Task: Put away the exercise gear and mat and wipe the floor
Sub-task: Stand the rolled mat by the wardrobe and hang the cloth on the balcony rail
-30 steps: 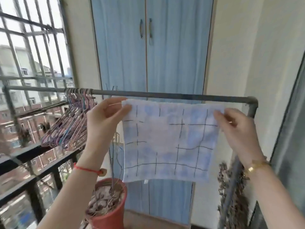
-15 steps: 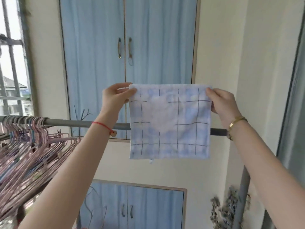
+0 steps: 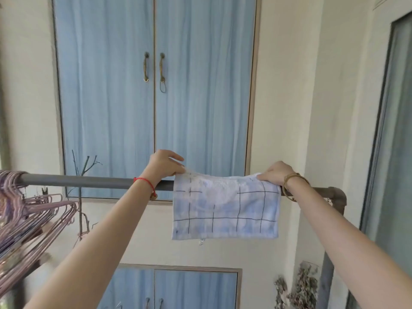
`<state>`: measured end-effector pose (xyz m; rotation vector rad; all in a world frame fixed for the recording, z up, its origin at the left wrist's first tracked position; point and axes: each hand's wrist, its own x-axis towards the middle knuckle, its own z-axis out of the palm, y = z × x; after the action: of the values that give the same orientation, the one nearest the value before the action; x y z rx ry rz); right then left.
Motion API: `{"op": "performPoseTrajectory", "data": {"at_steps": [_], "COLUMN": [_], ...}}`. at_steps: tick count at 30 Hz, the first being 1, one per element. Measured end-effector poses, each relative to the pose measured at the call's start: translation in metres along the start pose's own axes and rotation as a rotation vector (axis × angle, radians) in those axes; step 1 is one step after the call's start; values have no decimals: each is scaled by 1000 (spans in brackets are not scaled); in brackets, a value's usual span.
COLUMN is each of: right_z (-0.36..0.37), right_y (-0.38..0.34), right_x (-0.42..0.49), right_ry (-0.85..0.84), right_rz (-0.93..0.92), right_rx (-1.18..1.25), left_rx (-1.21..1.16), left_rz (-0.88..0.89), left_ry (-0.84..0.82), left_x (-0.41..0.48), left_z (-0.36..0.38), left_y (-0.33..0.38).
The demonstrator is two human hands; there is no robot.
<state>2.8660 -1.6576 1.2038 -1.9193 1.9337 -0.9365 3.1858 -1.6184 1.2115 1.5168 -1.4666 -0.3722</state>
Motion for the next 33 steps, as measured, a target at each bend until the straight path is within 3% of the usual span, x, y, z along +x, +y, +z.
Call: {"op": "performPoseTrajectory", "data": {"at_steps": [5,7,9,11,13,15,17,20,23,26,30,33], "right_z": [1,1,3,11,28,52,75,95,97,93,94,99], "right_y": [-2,5,12,22,37,51,63,66,61,53,50,54], "right_x": [-2,-8,-29,-59,-89,-107,-115,-117,-107,-100,-101,-106], "right_ry": [-5,214,566,849,948,928,839,621,340,175,210,283], "right_rz": [18,-74,-230,-382,-429,-402,-345,-269,-116,-50,-42,-109], "right_rx": [18,248,445,456,447,467,523,706,985,1136,1118,1034], "left_rx": [258,247,89,-31,-57,-44,-124,-308,-459,-617,-636,-632], "left_rz": [84,219,388,488,548,588,501,262,207,161,137,81], "left_ry": [-6,188,426,569,619,657,624,423,186,32,-37,0], "left_x": [-2,-16,-46,-81,-116,-144,-161,-156,-142,-134,-124,-125], "left_z": [-1,0,2,6,12,21,31,44,46,44,41,41], "left_y": [1,0,-8,-22,-39,-56,-68,-84,-92,-86,-87,-87]}}
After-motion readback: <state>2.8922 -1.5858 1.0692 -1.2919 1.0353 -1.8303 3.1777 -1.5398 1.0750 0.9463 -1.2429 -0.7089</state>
